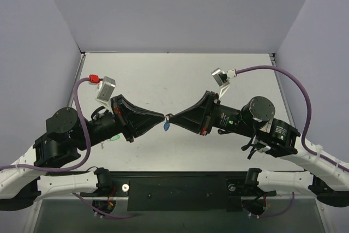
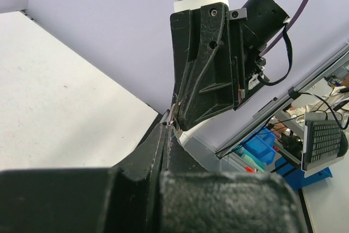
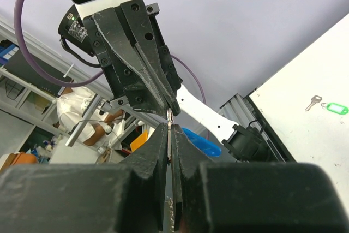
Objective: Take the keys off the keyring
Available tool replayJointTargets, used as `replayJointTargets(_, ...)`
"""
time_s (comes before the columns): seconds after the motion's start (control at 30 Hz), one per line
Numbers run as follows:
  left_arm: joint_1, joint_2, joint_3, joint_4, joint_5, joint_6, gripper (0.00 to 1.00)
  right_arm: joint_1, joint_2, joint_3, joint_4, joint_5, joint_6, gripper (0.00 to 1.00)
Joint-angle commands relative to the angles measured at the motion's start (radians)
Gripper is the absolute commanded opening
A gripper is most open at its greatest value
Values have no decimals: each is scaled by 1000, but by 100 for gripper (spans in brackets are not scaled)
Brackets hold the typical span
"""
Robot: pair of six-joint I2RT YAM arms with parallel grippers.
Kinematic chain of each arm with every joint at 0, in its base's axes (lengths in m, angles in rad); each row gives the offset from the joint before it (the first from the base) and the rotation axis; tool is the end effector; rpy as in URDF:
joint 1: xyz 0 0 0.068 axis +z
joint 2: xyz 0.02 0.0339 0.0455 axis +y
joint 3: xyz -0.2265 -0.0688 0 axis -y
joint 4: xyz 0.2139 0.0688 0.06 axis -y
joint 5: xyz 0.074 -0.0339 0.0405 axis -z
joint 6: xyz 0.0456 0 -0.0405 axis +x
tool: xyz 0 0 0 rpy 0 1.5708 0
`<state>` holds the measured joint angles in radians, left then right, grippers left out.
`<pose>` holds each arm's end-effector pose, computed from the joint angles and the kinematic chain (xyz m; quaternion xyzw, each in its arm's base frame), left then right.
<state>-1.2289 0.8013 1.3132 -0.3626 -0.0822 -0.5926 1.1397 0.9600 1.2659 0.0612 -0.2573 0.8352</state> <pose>0.0497 -0.1284 0.4510 0.1743 0.6289 -0.5818 0.4855 0.0673 0.1740 0.4631 -0.1897 0.5390 0.7223 0.3897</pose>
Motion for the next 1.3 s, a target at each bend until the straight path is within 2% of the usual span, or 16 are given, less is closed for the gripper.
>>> replayJointTargets(0.0,-3,16,49,-35,36,20,0,2,-9,27,42,-5,-10,0)
replayJointTargets(0.2,-3,47,103,-142,82,66,0,12,-17,27,22,-10,-18,0)
replayJointTargets(0.43,-3,104,161,-242,203,126,0,45,14,39,-6,-16,-36,0)
replayJointTargets(0.8,-3,107,192,-300,167,125,1,97,29,30,0,16,-51,0)
replayJointTargets(0.83,-3,104,189,-302,156,122,5,100,28,26,5,21,-51,0)
replayJointTargets(0.87,-3,96,187,-302,138,111,14,101,26,21,12,26,-48,0)
replayJointTargets(0.9,-3,92,182,-297,131,106,18,104,20,13,17,32,-48,0)
replayJointTargets(0.93,-3,79,181,-294,121,99,27,104,19,10,25,35,-47,0)
replayJointTargets(1.0,-3,61,173,-282,101,88,35,106,13,-2,29,39,-45,0)
replayJointTargets(1.27,-3,-20,146,-245,-28,45,55,112,-3,-17,43,58,-45,0)
